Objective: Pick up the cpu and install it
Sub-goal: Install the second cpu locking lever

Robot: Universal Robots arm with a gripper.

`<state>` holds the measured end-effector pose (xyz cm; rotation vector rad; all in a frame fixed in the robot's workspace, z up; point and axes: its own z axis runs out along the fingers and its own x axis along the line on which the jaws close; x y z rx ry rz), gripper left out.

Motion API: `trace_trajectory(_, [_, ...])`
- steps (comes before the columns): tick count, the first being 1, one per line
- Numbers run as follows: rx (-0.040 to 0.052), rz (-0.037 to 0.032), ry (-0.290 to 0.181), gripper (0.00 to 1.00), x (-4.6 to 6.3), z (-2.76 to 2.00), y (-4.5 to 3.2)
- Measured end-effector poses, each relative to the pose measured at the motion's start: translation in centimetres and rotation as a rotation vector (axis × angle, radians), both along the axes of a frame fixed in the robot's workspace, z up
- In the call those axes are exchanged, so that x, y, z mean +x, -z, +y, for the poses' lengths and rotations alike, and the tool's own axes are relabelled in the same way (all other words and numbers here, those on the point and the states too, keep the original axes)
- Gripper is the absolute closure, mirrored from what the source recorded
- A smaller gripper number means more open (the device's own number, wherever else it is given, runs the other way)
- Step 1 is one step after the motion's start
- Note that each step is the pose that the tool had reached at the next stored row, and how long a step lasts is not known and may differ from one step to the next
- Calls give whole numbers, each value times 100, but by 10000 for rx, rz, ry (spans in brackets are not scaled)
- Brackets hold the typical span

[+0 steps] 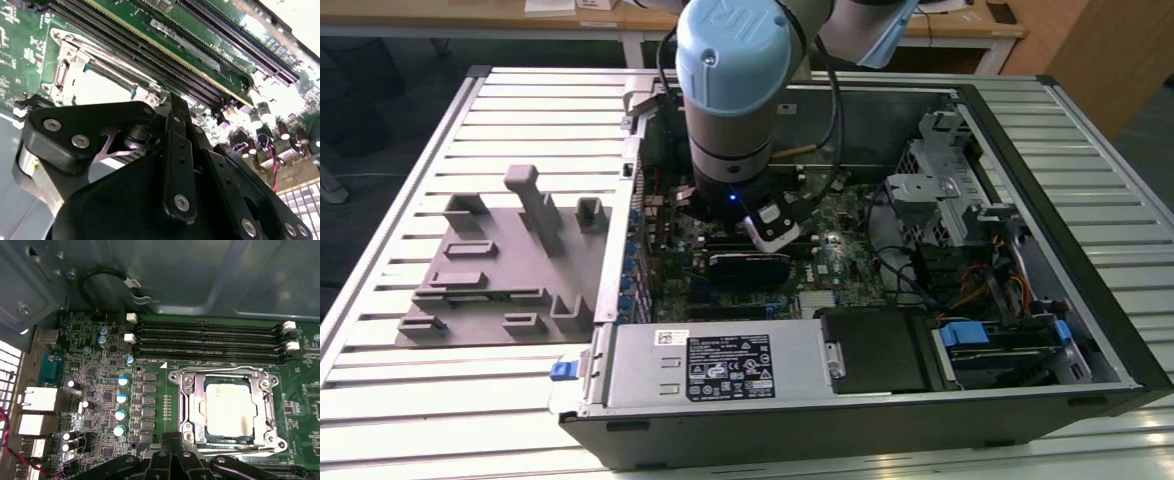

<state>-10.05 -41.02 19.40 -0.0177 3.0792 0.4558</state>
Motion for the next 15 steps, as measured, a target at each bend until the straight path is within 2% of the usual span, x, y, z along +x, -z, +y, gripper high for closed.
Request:
trace_trajectory(11, [-19,2,-1,89,0,-1,-315])
trace_trajectory(13, [-62,3,0,89,0,-1,-351])
trace_trajectory(15, [-142,2,5,89,-1,4,-355])
